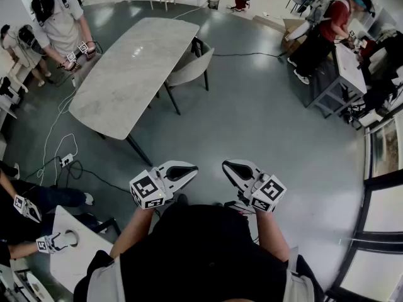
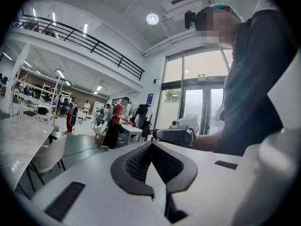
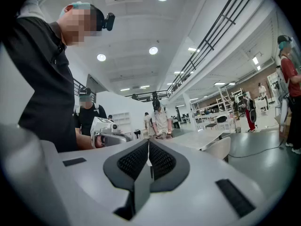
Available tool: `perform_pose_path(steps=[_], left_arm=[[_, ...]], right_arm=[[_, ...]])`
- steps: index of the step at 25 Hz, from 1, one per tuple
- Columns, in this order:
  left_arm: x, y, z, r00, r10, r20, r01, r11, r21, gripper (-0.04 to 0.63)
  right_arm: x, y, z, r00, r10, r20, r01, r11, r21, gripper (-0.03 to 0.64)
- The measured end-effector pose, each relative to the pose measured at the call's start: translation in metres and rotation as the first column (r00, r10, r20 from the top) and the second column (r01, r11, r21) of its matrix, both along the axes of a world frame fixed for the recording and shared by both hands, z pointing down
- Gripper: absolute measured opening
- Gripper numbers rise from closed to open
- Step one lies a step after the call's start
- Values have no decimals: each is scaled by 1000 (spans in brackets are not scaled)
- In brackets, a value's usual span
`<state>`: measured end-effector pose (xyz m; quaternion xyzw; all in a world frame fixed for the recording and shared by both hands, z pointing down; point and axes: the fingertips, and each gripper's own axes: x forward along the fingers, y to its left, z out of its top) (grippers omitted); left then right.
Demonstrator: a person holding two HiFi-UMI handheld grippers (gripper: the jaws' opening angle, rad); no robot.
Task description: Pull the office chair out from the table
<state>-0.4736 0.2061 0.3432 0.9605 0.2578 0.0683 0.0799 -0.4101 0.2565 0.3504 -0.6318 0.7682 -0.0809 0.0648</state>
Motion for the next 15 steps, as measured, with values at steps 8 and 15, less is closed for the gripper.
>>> perform_pose_path(steps=[8, 15], left_arm=[[8, 15, -2, 1000, -17, -12, 17, 1000, -21, 12], [28, 45, -9, 1000, -4, -14, 4, 1000, -15, 12]], right_arm=[[-11, 22, 3, 998, -59, -17, 59, 998, -14, 20], [10, 52, 2, 998, -41, -50, 39, 999, -33, 21]])
